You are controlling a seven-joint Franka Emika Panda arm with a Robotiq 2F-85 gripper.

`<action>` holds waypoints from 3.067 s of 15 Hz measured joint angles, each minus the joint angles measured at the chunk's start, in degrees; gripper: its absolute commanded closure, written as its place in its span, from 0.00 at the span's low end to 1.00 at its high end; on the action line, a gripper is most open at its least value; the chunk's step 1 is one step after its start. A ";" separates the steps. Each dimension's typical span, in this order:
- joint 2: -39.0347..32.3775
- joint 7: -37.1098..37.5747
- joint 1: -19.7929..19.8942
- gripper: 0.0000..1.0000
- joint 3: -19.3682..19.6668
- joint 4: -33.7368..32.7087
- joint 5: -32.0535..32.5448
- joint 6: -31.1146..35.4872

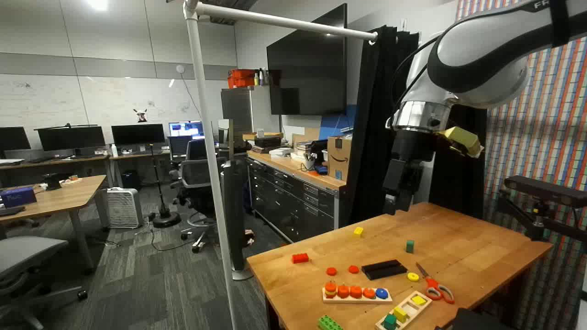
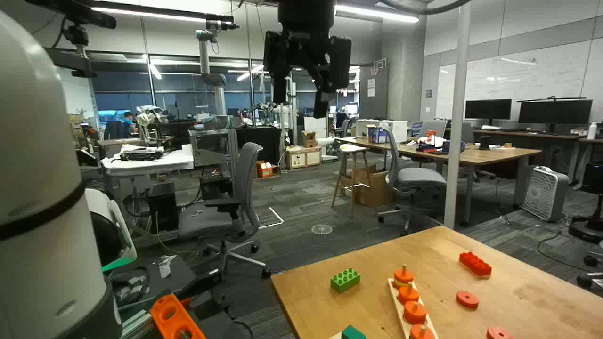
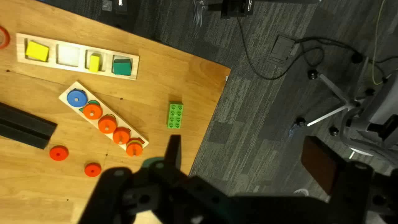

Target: Put an orange circle from the wooden object.

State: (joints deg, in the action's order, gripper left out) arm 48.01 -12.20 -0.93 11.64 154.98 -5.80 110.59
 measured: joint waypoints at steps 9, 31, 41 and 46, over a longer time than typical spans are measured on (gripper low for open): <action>0.16 0.00 0.01 0.00 0.00 -0.11 0.00 0.01; -33.54 -47.66 -8.05 0.00 0.80 3.89 -2.53 31.86; -53.10 -55.46 -6.70 0.00 -4.37 0.60 -8.94 56.13; -60.75 -55.42 -6.78 0.00 -4.18 -5.41 -8.71 61.44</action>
State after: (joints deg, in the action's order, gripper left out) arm -12.74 -67.62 -7.71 7.47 149.57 -14.50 172.03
